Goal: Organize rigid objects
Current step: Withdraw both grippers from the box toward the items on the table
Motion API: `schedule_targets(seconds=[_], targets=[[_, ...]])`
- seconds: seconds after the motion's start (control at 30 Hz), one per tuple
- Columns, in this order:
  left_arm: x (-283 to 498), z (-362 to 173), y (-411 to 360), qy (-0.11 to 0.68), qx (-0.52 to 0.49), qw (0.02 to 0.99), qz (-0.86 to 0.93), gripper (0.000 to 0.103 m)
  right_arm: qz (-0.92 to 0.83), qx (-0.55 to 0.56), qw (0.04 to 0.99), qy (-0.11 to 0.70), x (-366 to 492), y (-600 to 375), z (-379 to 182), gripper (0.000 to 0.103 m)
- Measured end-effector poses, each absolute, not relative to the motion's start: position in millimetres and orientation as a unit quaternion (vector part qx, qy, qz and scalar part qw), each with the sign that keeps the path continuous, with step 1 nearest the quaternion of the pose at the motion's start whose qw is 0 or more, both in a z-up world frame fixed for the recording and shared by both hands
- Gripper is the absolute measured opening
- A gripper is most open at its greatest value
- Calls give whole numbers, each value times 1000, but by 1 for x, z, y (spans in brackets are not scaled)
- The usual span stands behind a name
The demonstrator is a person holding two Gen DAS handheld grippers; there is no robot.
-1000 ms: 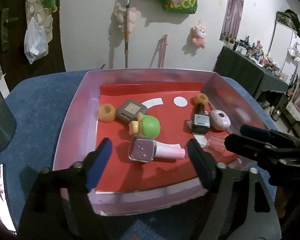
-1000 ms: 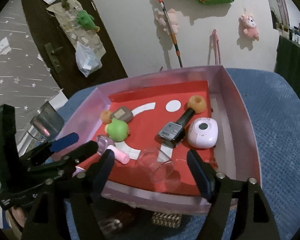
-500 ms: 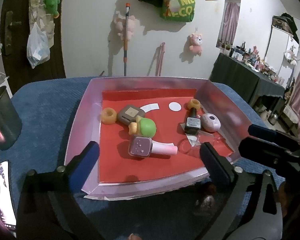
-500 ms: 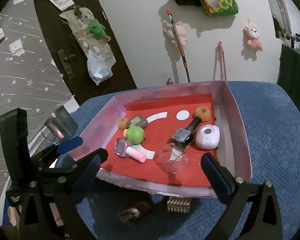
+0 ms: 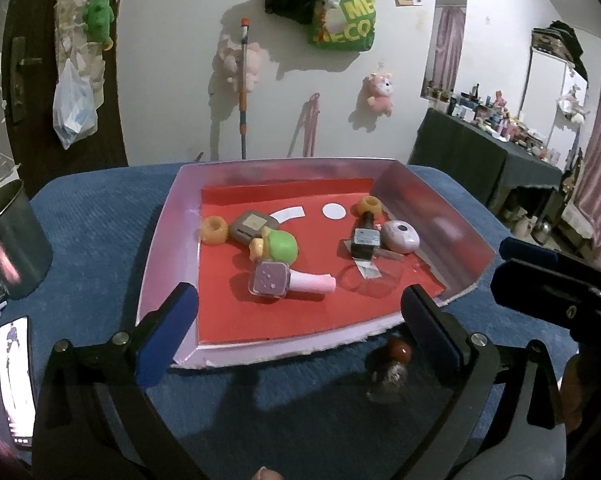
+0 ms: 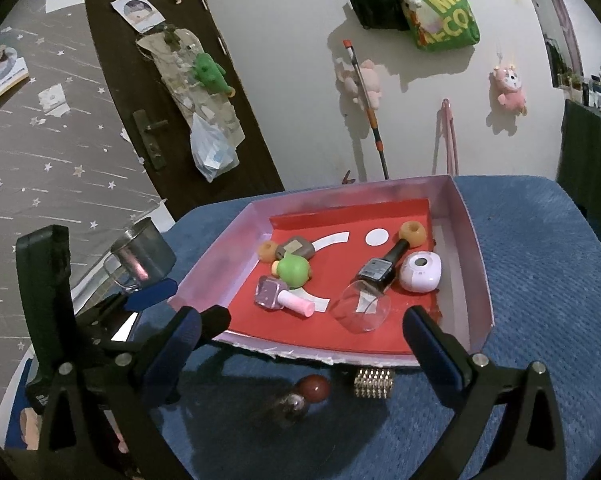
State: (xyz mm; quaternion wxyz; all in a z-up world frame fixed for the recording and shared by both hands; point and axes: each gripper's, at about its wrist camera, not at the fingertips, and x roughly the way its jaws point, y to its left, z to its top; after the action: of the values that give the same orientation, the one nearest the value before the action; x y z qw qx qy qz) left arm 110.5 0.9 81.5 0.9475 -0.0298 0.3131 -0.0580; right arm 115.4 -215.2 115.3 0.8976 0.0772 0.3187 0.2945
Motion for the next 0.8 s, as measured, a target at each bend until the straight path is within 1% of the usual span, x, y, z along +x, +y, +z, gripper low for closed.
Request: schedule_targets(seconds=[0.23,0.8], targets=[[97,78,-4,318,-26,945,-66,103,293,74,900,313,100,-216,117,103],[76,59,-22,345,-14,934,-89,103,284,76,898,327,78,-224,102,103]])
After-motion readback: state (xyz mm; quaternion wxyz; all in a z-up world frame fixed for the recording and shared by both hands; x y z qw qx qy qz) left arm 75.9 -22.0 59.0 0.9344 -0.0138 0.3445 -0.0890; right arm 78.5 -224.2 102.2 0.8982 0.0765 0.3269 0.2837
